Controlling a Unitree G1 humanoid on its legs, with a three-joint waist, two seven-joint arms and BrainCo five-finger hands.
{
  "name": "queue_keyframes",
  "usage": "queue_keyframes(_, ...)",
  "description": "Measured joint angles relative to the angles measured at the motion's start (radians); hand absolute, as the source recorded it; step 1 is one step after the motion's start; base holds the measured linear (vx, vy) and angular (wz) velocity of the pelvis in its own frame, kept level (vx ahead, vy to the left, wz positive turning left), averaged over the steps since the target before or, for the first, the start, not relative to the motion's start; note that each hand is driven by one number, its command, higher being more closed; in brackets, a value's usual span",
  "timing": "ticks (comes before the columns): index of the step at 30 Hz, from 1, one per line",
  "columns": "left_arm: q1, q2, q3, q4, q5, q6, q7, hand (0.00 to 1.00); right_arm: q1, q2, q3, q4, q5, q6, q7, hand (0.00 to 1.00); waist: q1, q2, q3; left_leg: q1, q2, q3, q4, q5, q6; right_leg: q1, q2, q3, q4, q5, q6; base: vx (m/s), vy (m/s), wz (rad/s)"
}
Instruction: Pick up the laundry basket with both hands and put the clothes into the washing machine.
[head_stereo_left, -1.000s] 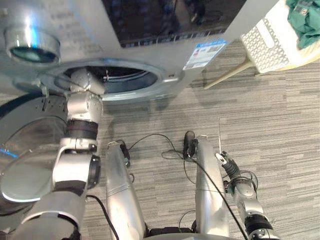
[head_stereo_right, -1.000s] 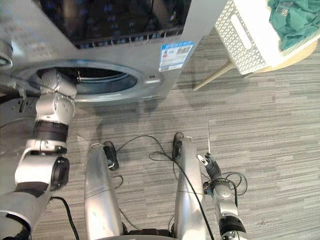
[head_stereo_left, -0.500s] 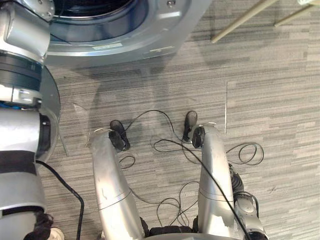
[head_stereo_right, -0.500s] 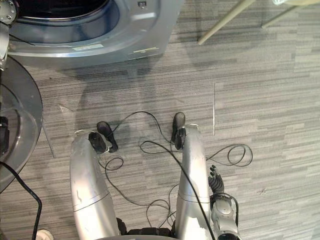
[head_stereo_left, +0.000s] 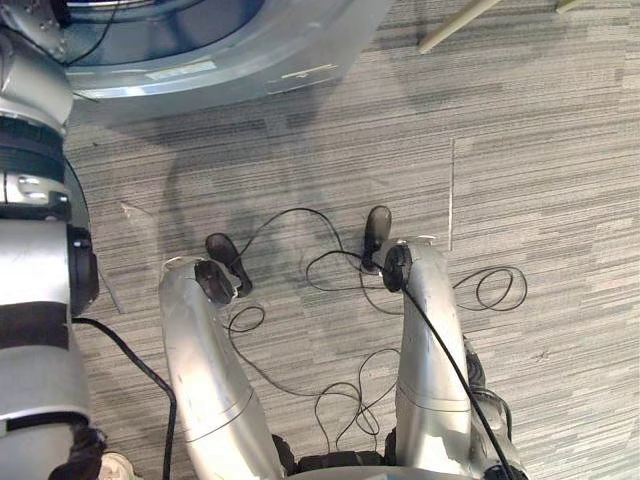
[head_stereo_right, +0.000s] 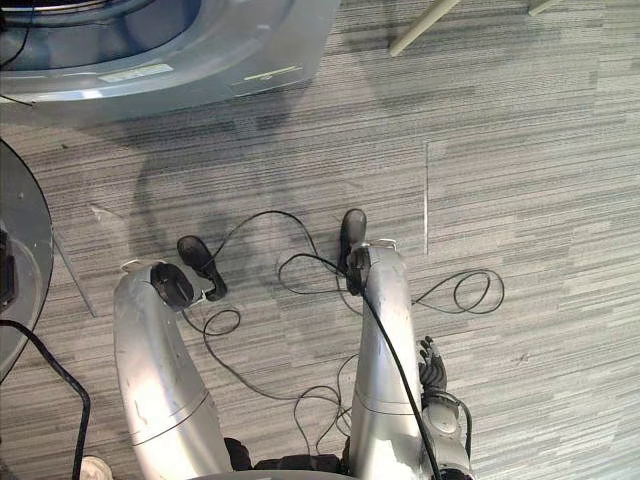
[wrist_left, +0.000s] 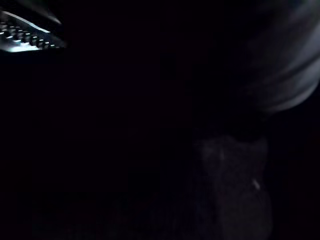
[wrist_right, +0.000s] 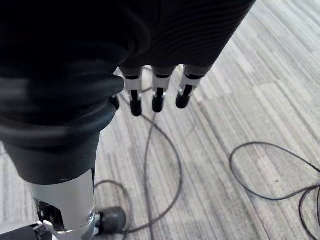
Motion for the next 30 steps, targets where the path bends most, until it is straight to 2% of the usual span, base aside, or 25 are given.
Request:
queue_keyframes(3,0.010,-0.025,0.088,-0.004,-0.082,0.016,0.002,0.00,0.000,-0.001,0.000,-0.014,-0.001,0.006,0.001,0.00,-0.003,0.000,0.000,-0.014,0.001,0.001,-0.004,-0.001,0.001,-0.011,0.000,0.000,-0.009,-0.009,0.015,0.03,0.023,-0.04)
queue_keyframes(6,0.008,-0.058,0.159,-0.042,-0.143,0.061,0.024,0.00,0.000,0.000,0.000,-0.041,-0.003,0.018,0.002,0.00,-0.009,0.000,0.001,-0.026,0.000,0.000,-0.004,0.000,0.001,-0.019,0.000,0.000,-0.015,-0.006,0.019,0.04,0.024,-0.03)
queue_keyframes(9,0.002,-0.078,0.170,-0.117,-0.174,0.089,0.066,0.00,0.000,0.006,-0.010,-0.052,-0.003,0.020,0.002,0.00,-0.014,0.000,0.004,-0.029,-0.003,0.000,-0.005,-0.001,0.002,-0.019,0.000,-0.001,-0.015,-0.004,0.015,0.06,0.026,0.03)
queue_keyframes(13,-0.031,-0.083,0.211,-0.249,-0.249,0.094,0.128,0.00,0.000,0.018,-0.034,-0.077,-0.002,0.016,0.002,0.00,-0.019,0.000,0.013,-0.029,-0.014,-0.003,-0.011,-0.001,0.002,-0.019,-0.003,-0.001,-0.013,-0.003,0.014,0.06,0.022,0.07)
queue_keyframes(15,-0.065,-0.081,0.256,-0.380,-0.318,0.094,0.191,0.00,0.000,0.019,-0.044,-0.079,0.001,0.018,0.002,0.00,-0.014,0.003,0.022,-0.029,-0.017,-0.002,-0.008,-0.001,0.002,-0.020,-0.005,0.000,-0.008,-0.003,0.013,0.05,0.024,0.03)
queue_keyframes(16,-0.070,-0.076,0.267,-0.415,-0.343,0.089,0.215,0.00,0.000,0.020,-0.047,-0.080,0.001,0.018,0.002,0.00,-0.013,0.003,0.022,-0.029,-0.017,-0.002,-0.007,-0.001,0.002,-0.021,-0.005,0.001,-0.006,-0.003,0.013,0.04,0.023,-0.01)
queue_keyframes(17,-0.074,-0.060,0.286,-0.486,-0.414,0.075,0.277,0.00,0.000,0.022,-0.053,-0.082,0.002,0.018,0.002,0.00,-0.012,0.003,0.022,-0.029,-0.016,-0.002,-0.007,-0.001,0.002,-0.022,-0.005,0.001,-0.005,-0.003,0.013,0.04,0.022,-0.01)
queue_keyframes(18,-0.075,-0.044,0.290,-0.524,-0.444,0.068,0.305,0.00,0.000,0.023,-0.055,-0.082,0.003,0.018,0.002,0.00,-0.012,0.003,0.022,-0.029,-0.016,-0.002,-0.007,-0.001,0.002,-0.023,-0.005,0.002,-0.005,-0.004,0.013,0.00,0.000,0.00)
queue_keyframes(21,-0.057,0.000,0.283,-0.561,-0.593,0.035,0.417,0.00,0.000,0.024,-0.058,-0.095,0.004,0.018,0.002,0.00,-0.017,0.009,0.026,-0.033,-0.014,0.001,-0.006,-0.002,0.003,-0.033,-0.002,0.004,-0.006,-0.004,0.013,0.02,0.017,-0.06)
queue_keyframes(23,-0.003,0.056,0.293,-0.576,-0.631,0.008,0.469,0.00,0.000,0.023,-0.061,-0.109,0.001,0.019,0.001,0.00,-0.027,0.013,0.029,-0.039,0.000,-0.002,0.005,-0.002,0.003,-0.036,0.003,0.002,-0.005,-0.001,0.009,0.04,0.024,-0.17)
queue_keyframes(25,0.056,0.076,0.295,-0.582,-0.628,-0.018,0.500,0.00,0.000,0.020,-0.060,-0.115,-0.002,0.017,0.001,0.00,-0.025,0.013,0.029,-0.036,0.005,-0.003,0.012,-0.002,0.003,-0.036,0.006,0.001,0.000,0.000,0.008,0.07,0.023,-0.10)
queue_keyframes(27,0.069,0.076,0.291,-0.552,-0.611,-0.038,0.478,0.00,0.000,0.019,-0.055,-0.118,-0.003,0.010,0.001,0.00,-0.023,0.014,0.030,-0.035,0.004,-0.003,0.017,-0.002,0.003,-0.036,0.009,0.001,0.010,0.000,0.007,0.04,0.007,0.06)
queue_keyframes(29,0.068,0.075,0.283,-0.439,-0.623,-0.101,0.372,0.00,0.000,0.016,-0.043,-0.118,-0.003,-0.010,0.002,0.00,-0.019,0.014,0.030,-0.025,0.004,0.004,0.016,-0.004,0.005,-0.035,0.005,0.006,0.014,-0.001,0.007,0.01,0.008,0.07)
queue_keyframes(30,0.069,0.070,0.279,-0.401,-0.630,-0.117,0.342,0.00,0.000,0.010,-0.033,-0.116,-0.004,-0.011,0.003,0.00,-0.018,0.014,0.030,-0.023,0.004,0.006,0.015,-0.005,0.007,-0.034,0.004,0.006,0.014,-0.001,0.007,-0.01,0.012,0.03)
